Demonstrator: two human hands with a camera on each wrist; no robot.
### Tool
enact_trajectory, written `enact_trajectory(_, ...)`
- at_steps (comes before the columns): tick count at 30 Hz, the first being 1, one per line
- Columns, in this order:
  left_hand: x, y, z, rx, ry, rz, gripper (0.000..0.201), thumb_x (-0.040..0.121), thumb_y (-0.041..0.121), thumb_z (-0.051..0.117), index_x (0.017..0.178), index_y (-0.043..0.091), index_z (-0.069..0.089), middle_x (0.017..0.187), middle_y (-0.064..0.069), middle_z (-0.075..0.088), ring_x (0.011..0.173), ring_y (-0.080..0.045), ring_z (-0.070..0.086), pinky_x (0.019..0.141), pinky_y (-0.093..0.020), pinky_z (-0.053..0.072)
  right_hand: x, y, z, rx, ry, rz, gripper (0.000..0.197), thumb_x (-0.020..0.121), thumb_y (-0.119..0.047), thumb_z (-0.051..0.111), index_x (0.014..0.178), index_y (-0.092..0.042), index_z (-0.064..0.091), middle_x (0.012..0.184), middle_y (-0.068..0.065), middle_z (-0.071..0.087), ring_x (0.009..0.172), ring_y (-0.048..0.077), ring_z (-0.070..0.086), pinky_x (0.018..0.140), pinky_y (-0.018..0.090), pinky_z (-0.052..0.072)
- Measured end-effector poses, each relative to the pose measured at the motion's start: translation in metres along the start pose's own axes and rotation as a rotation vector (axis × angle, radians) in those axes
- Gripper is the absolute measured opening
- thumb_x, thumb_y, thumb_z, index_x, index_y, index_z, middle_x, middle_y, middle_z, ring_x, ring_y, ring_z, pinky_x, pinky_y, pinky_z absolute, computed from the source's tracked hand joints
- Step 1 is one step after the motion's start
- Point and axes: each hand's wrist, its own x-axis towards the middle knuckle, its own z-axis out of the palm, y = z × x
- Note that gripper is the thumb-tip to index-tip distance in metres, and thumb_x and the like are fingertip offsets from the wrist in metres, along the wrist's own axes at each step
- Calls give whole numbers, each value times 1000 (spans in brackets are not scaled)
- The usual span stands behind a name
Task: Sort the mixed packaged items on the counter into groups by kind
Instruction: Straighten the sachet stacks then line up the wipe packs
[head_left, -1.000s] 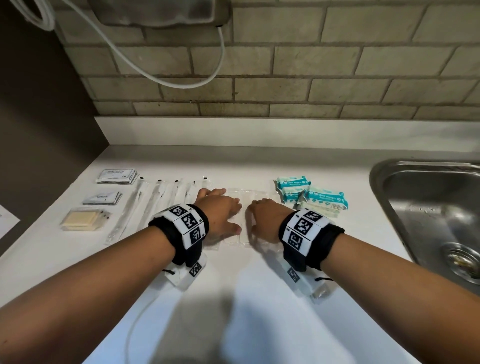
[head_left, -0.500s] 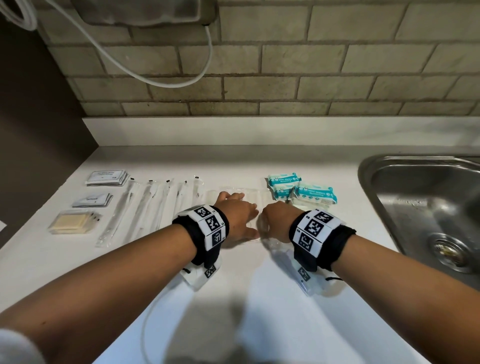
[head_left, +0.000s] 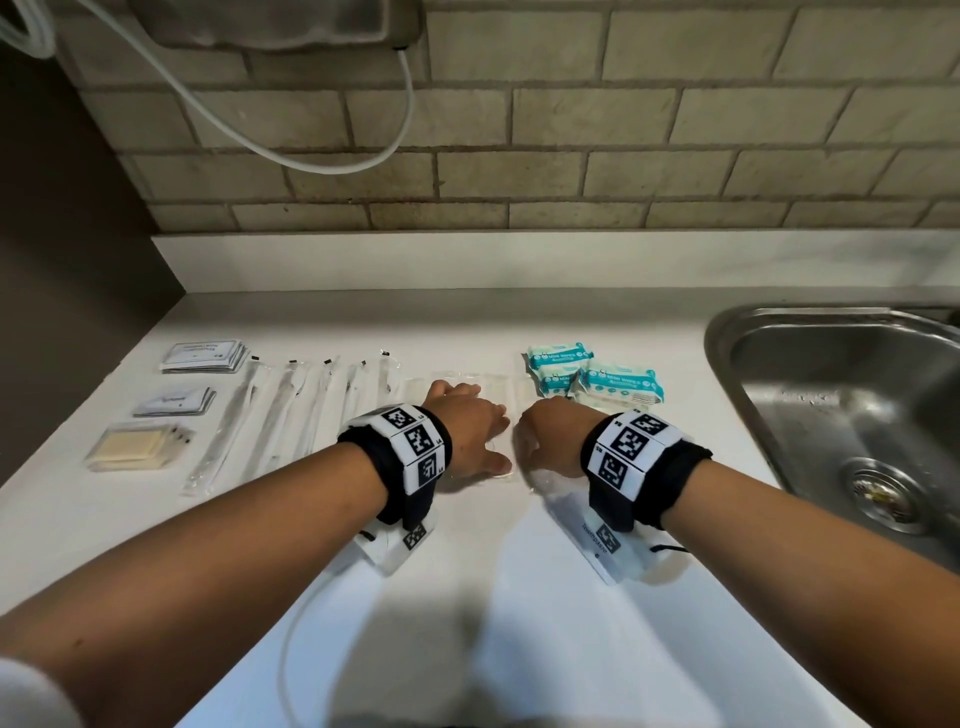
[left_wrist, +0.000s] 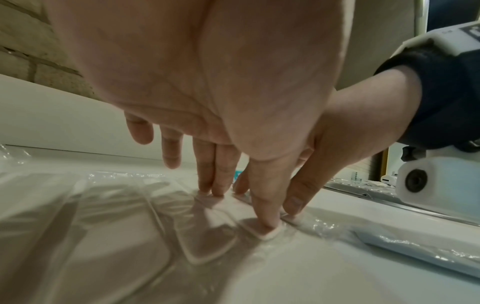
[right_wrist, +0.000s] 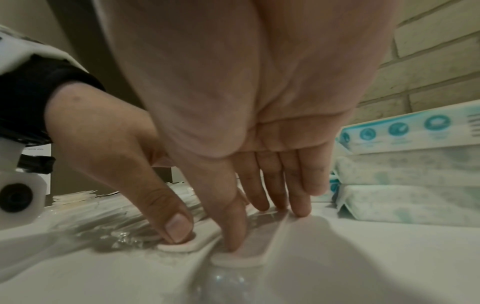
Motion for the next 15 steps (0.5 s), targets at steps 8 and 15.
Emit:
enact_trajectory(8, 2, -3, 1, -30, -6, 14, 64, 82, 64, 51, 134, 27, 51, 147, 8, 45, 145, -23, 21, 110, -43, 15, -2, 1, -2, -71, -18, -32, 24, 79, -18, 68, 101, -10, 71, 102, 6, 69, 96, 22, 65, 88, 34, 56)
enact_trajectory(15, -1, -1, -11, -93, 60, 47, 54, 83, 59, 57, 127, 28, 57, 137, 9, 53, 139, -21, 29, 107, -42, 17, -10, 13, -9, 50, 35, -70, 48, 90, -21, 60, 137, -17, 50, 133, 5, 56, 123, 23, 52, 100, 31, 41)
